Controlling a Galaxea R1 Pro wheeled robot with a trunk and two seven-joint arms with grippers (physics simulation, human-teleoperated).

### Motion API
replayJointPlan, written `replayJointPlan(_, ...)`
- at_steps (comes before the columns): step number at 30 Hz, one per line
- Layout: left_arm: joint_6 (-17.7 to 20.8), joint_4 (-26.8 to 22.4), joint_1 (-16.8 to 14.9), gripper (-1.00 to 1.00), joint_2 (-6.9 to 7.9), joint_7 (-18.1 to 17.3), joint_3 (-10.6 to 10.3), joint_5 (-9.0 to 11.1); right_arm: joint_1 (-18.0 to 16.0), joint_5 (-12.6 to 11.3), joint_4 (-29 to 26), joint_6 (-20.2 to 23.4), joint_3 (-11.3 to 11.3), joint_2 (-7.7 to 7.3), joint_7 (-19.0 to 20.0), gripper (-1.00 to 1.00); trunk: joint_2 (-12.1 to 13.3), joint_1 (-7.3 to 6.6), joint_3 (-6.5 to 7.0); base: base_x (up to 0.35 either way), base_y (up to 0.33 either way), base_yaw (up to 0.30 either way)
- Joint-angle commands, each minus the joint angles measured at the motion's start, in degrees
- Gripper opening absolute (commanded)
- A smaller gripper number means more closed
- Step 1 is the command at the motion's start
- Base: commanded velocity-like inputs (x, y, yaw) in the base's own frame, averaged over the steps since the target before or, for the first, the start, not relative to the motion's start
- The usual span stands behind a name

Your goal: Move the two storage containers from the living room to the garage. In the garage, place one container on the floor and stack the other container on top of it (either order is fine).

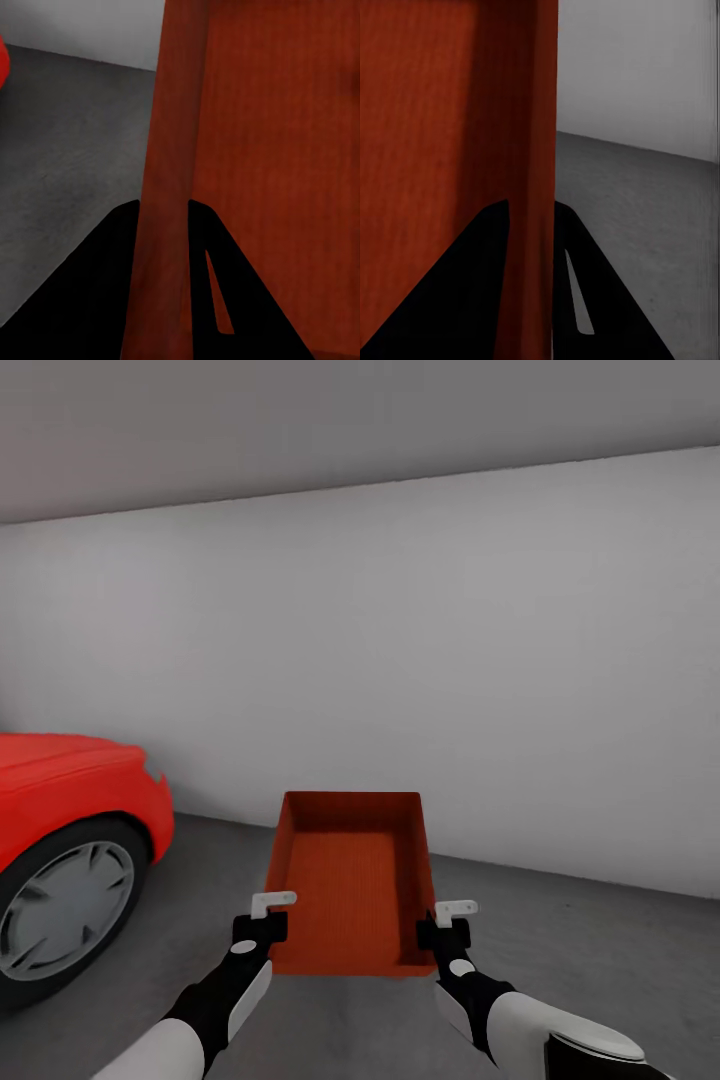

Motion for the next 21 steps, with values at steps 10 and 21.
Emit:
replayJointPlan(10, 0.22, -0.08, -0.06, -1.0, 0.14, 0.57, 3.01, 2.74, -0.09, 1.07, -0.22, -0.29, -1.4, -0.04, -0.15, -1.0, -0.08, 0.05, -0.09, 0.298, 0.221, -0.285)
replayJointPlan(21, 0.22, -0.08, -0.09, -1.0, 0.14, 0.58, 3.01, 2.76, -0.07, 1.07, -0.2, -0.29, -1.4, -0.04, -0.19, -1.0, -0.08, 0.05, -0.09, 0.298, 0.222, -0.285)
